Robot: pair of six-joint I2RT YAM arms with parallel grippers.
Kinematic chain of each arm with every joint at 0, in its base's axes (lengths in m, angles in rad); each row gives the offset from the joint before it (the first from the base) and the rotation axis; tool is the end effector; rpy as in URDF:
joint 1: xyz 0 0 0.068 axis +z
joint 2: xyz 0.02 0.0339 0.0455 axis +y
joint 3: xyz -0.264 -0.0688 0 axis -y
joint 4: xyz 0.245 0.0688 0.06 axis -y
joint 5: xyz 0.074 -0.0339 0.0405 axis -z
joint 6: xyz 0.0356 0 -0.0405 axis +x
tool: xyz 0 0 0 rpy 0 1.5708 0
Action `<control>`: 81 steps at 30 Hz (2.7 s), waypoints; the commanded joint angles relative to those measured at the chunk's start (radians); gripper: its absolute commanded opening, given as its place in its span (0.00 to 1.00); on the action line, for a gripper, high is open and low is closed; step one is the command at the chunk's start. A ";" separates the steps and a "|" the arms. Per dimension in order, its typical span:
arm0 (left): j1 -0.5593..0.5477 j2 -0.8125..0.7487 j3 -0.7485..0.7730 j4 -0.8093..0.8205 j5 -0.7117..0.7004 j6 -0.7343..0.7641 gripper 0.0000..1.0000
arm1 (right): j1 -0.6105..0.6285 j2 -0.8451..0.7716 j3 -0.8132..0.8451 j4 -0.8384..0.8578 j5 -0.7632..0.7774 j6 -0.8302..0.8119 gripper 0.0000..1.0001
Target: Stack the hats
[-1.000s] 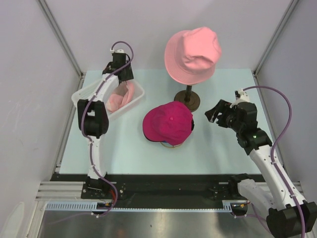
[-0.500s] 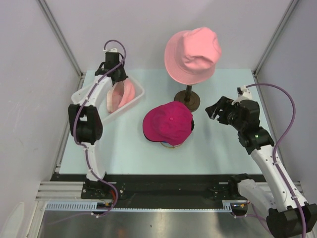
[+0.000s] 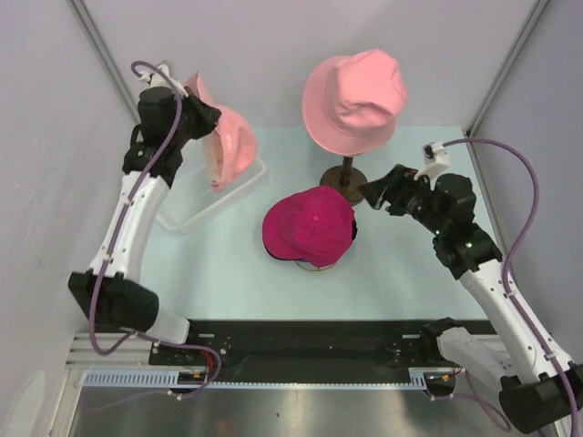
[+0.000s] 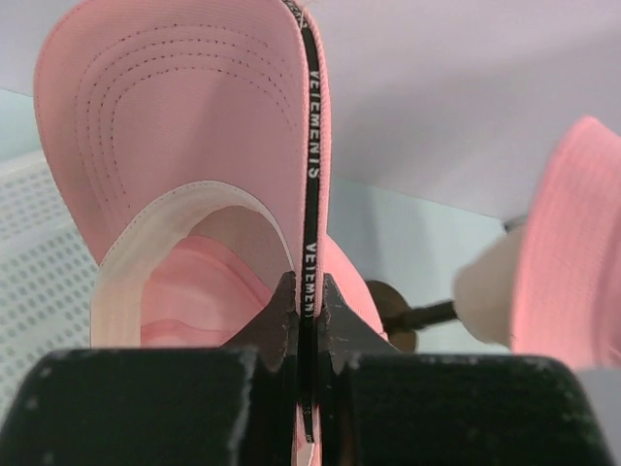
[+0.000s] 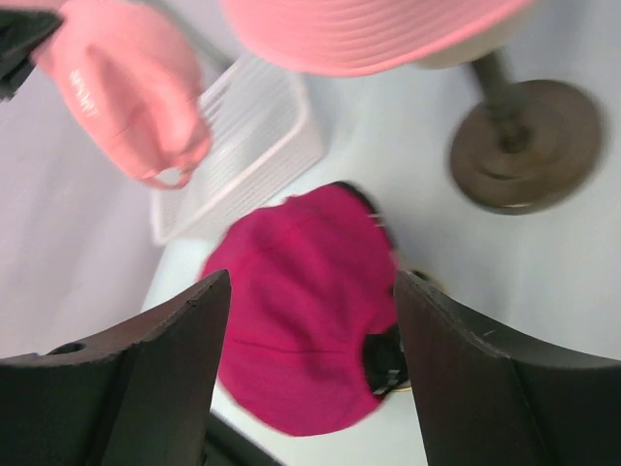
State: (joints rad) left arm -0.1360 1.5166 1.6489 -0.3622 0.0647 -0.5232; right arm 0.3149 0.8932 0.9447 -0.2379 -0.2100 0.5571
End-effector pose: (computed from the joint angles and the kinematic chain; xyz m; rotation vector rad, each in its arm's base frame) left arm 0.3438 -0.0494 0.4439 -0.3062 1.8059 -0.5260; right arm 0.1907 0.0699 0.3715 0.0620 1.8248 0.8106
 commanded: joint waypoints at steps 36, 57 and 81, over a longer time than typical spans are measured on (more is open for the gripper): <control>-0.080 -0.651 -0.521 0.443 0.596 -0.317 0.00 | 0.492 0.244 0.221 0.439 -0.183 -0.186 0.68; -0.079 -0.691 -0.601 0.555 0.626 -0.461 0.00 | 0.517 0.277 0.216 0.465 -0.078 -0.247 0.32; -0.111 -0.812 -0.648 0.547 0.199 -0.565 0.00 | 0.568 0.076 0.043 0.345 0.086 -0.118 0.77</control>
State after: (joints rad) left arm -0.2192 0.7315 0.9546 0.1528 0.3912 -1.0451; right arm 0.8364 0.9348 0.9890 0.0513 -0.1688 0.4034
